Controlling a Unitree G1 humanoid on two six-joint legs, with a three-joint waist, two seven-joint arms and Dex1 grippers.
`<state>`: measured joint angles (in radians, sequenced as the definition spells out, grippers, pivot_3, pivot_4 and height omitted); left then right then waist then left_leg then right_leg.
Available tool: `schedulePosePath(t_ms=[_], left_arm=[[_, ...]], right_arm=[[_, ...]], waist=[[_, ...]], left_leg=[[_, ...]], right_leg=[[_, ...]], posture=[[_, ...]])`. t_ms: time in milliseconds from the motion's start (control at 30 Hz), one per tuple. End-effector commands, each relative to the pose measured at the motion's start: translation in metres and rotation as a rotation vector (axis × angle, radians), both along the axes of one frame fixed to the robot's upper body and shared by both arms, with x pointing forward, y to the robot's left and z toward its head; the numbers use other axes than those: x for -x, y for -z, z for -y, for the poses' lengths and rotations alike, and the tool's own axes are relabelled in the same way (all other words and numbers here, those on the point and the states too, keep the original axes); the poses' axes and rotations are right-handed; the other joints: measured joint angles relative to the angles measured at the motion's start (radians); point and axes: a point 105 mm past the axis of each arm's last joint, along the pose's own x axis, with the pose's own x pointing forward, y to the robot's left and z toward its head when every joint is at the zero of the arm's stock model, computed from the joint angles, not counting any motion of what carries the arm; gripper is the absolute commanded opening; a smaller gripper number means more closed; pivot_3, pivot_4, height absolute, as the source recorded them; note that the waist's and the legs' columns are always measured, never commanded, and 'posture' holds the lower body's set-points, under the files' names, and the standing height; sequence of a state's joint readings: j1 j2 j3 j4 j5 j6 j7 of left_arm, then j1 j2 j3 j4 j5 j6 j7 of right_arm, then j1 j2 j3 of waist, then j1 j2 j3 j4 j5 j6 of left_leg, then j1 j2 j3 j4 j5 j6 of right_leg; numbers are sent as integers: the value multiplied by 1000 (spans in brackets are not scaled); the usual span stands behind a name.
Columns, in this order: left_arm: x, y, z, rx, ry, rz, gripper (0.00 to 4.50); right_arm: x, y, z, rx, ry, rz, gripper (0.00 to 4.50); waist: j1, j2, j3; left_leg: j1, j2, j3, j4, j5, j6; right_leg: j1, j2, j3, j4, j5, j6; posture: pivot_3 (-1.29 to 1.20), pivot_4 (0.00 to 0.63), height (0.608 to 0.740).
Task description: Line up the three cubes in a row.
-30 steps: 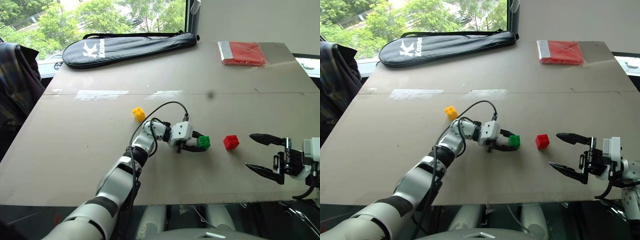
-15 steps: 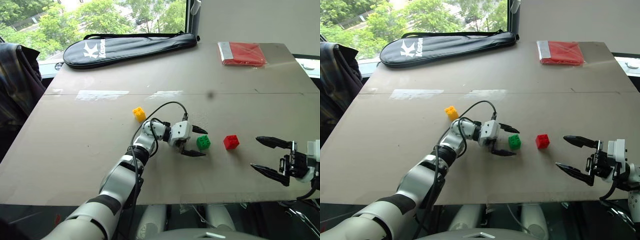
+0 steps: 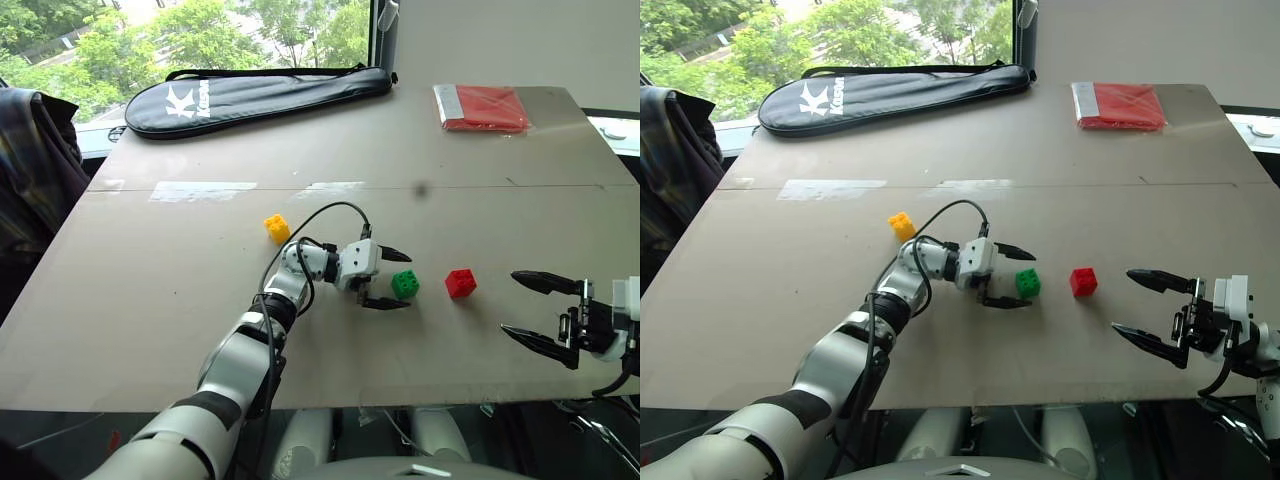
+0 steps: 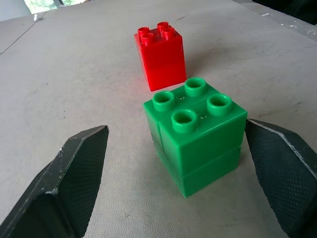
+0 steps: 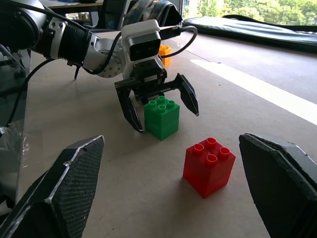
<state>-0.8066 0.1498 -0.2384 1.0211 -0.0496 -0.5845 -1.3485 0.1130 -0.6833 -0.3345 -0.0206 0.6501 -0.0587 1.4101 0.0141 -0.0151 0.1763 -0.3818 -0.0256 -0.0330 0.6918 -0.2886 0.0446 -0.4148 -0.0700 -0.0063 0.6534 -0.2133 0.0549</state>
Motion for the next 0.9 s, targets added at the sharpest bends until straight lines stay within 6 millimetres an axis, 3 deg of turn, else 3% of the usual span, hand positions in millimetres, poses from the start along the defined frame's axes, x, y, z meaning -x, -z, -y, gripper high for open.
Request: schedulePosePath(t_ms=[33, 200, 300, 500, 733, 800, 900], left_arm=[[1, 6, -4, -22, -41, -29, 4439], [4, -3, -5, 13, -106, -6, 4439], [16, 2, -9, -25, -149, 16, 4439], [38, 5, 1, 10, -239, -94, 4439], [37, 3, 5, -6, -255, -133, 4439], [36, 3, 7, -7, -254, -125, 3890], [34, 2, 10, -5, -254, -117, 2691]], right_arm=[[3, -9, 5, 23, 6, 45, 4500], [7, -5, 6, 28, 19, 37, 4500], [7, -6, 6, 25, 24, 43, 4500], [8, -4, 8, 25, 30, 42, 4500], [7, -4, 11, 33, 32, 42, 4500], [6, -4, 12, 34, 33, 43, 4500], [6, -5, 12, 36, 35, 46, 4500]], waist=[[0, 0, 0], [-3, 0, 0], [-4, 0, 0], [0, 1, -1], [2, 1, -1], [2, 1, -1], [3, 1, -1]], left_leg=[[0, 0, 0, 0, 0, 0], [0, 1, -1, 0, 0, 0], [0, 1, 0, 0, 0, 0], [-1, 1, -1, -1, 0, 0], [0, 1, -1, -1, 0, 0], [0, 1, -1, -1, 0, 0], [-1, 1, -1, -1, 0, 0]], right_leg=[[0, 0, 0, 0, 0, 0], [0, 0, 0, 0, 0, 0], [0, 0, 0, 0, 0, 0], [0, -2, 1, -1, 0, 0], [0, -2, 0, -1, 0, 0], [0, -1, 0, -2, 0, 0], [0, -1, 0, -2, 0, 0]], posture=[[0, 150, 694], [0, 150, 694], [0, 150, 694], [0, 150, 694], [0, 150, 694], [0, 150, 694], [0, 150, 694]])
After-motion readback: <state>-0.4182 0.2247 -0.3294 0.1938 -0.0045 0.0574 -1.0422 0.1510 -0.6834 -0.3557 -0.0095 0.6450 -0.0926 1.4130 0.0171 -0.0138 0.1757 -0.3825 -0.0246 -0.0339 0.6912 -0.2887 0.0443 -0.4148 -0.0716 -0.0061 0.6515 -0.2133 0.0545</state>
